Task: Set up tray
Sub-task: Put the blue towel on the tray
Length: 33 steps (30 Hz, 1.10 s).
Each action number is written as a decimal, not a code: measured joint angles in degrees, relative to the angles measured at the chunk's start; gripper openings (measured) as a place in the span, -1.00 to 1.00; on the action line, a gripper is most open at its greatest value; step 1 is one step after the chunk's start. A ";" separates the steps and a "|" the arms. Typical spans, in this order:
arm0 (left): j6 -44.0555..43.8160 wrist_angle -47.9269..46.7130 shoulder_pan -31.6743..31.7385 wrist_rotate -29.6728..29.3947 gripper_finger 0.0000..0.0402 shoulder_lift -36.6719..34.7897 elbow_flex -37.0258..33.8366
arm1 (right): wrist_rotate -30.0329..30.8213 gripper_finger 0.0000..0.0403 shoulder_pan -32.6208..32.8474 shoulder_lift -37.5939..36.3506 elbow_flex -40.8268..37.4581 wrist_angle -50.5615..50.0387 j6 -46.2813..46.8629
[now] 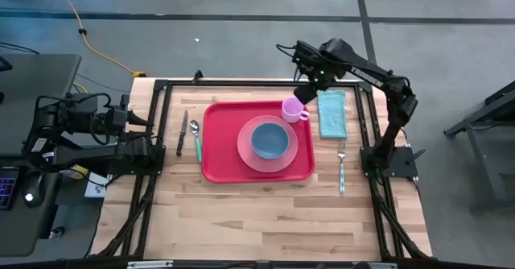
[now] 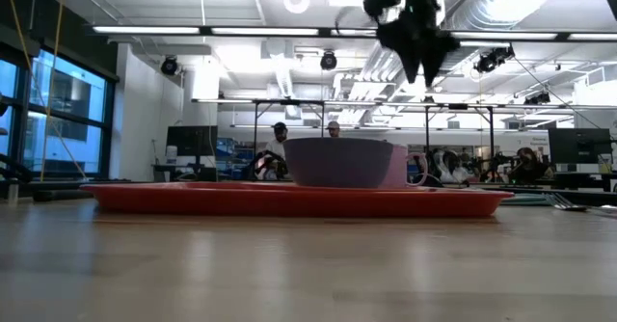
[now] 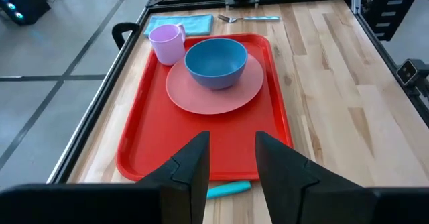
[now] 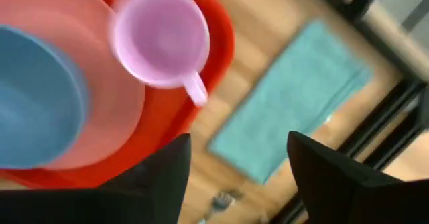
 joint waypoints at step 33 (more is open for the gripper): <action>-2.91 -0.01 0.01 -0.91 -0.24 -0.01 -0.01 | -13.41 0.29 -8.87 -15.74 -52.25 38.91 5.68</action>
